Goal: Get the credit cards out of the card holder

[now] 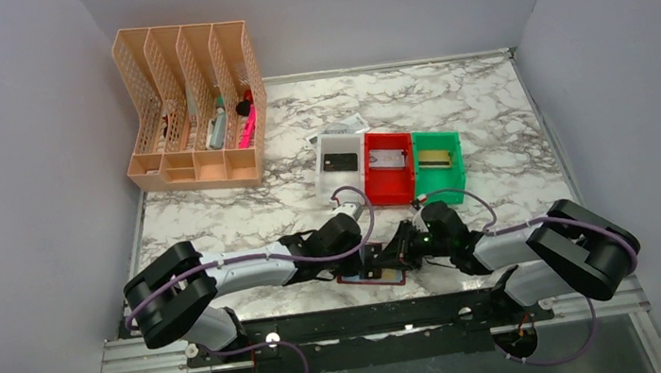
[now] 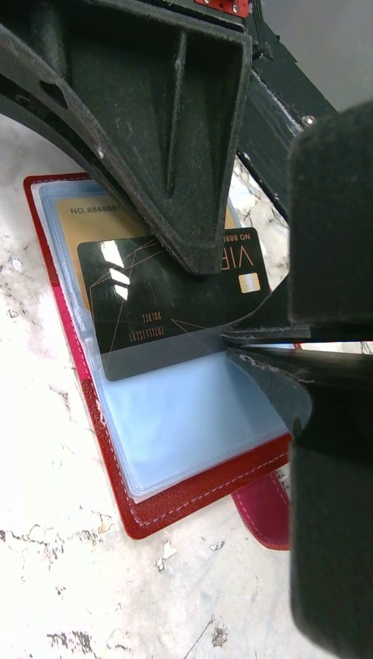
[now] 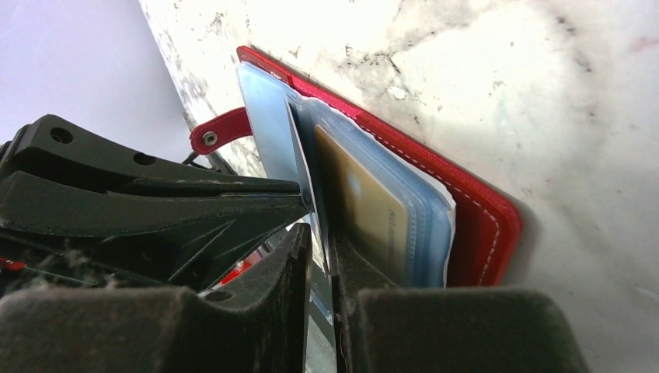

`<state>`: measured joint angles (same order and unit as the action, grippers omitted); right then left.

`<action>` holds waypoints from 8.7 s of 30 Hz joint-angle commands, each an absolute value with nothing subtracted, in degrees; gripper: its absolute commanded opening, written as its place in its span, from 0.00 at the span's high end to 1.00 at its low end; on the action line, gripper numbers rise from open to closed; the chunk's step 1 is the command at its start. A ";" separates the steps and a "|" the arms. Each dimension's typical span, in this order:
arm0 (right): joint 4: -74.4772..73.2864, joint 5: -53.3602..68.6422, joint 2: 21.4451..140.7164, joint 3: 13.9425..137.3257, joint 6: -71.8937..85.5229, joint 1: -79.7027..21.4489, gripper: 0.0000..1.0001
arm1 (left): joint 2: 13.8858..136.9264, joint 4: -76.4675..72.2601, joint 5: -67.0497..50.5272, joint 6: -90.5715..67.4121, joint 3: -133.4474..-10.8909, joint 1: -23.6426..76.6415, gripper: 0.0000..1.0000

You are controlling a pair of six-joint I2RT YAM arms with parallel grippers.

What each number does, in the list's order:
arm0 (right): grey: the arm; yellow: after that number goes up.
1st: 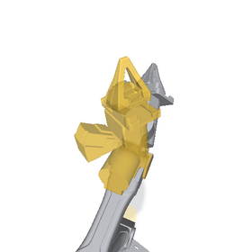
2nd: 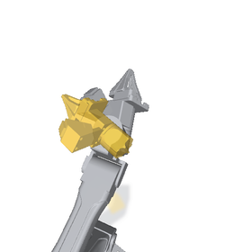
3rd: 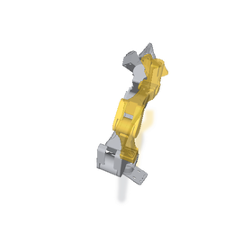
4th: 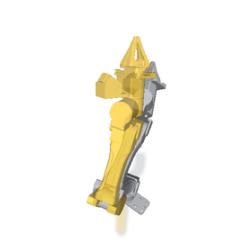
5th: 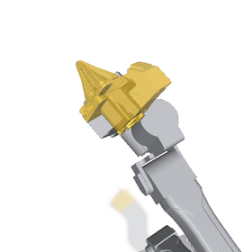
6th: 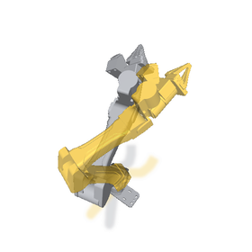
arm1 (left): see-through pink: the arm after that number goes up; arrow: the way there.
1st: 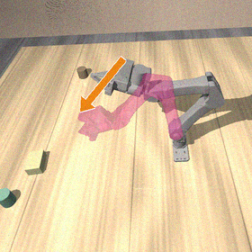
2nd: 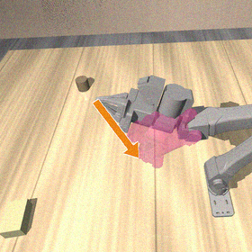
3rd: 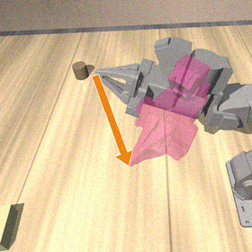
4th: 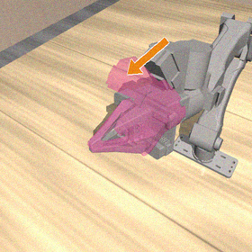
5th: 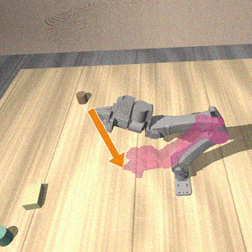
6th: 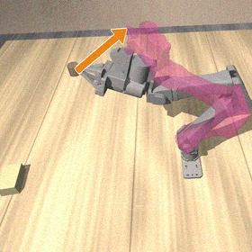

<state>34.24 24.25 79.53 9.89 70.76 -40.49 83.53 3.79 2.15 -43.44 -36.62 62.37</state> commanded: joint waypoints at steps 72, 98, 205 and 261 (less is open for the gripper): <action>-3.81 -10.27 97.84 69.87 -3.44 -40.34 0.99 | 51.73 32.69 24.94 -23.55 -41.92 37.24 0.01; -1.97 -20.93 116.57 79.21 -38.93 -42.76 0.97 | 46.21 33.15 27.95 -23.29 -41.57 36.00 0.01; -13.22 7.76 106.35 74.56 14.95 -49.04 0.85 | 53.16 32.42 21.22 -21.97 -42.14 32.98 0.01; -3.40 -0.87 65.40 17.48 57.13 -48.96 0.82 | 80.97 -1.28 -17.13 -33.58 -37.36 50.56 0.48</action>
